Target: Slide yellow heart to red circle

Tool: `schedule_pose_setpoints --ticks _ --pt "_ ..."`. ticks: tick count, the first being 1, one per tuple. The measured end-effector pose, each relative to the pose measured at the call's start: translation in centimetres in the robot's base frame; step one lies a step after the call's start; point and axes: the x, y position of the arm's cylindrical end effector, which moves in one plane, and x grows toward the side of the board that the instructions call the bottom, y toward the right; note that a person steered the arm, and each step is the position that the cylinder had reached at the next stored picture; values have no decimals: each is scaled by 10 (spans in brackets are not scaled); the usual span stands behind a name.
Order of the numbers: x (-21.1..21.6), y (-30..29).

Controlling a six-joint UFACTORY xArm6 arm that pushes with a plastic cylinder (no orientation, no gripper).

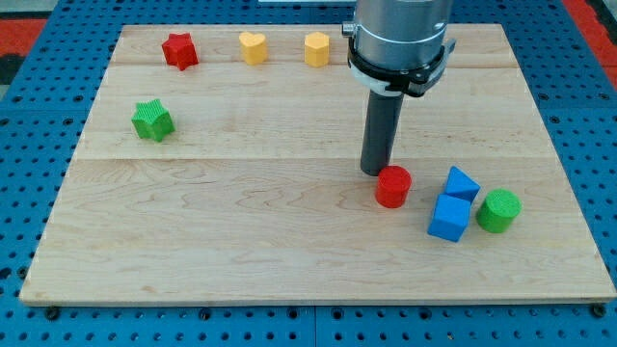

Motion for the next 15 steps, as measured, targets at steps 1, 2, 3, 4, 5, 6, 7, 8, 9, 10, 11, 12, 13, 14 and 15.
schedule_pose_setpoints --ticks 1,2,3,4,5,6,7,8,9,10,11,12,13,14,15 --pt "0 2" --pt "1 20" --pt "1 41" --pt "-49 11" --pt "-119 5" --pt "-186 6" --pt "-224 -38" --pt "-248 -93" --pt "-267 -130" --pt "-258 -178" --pt "-228 -180" --pt "-197 -165" --pt "-166 -141" --pt "-188 -168" --pt "-171 -143"
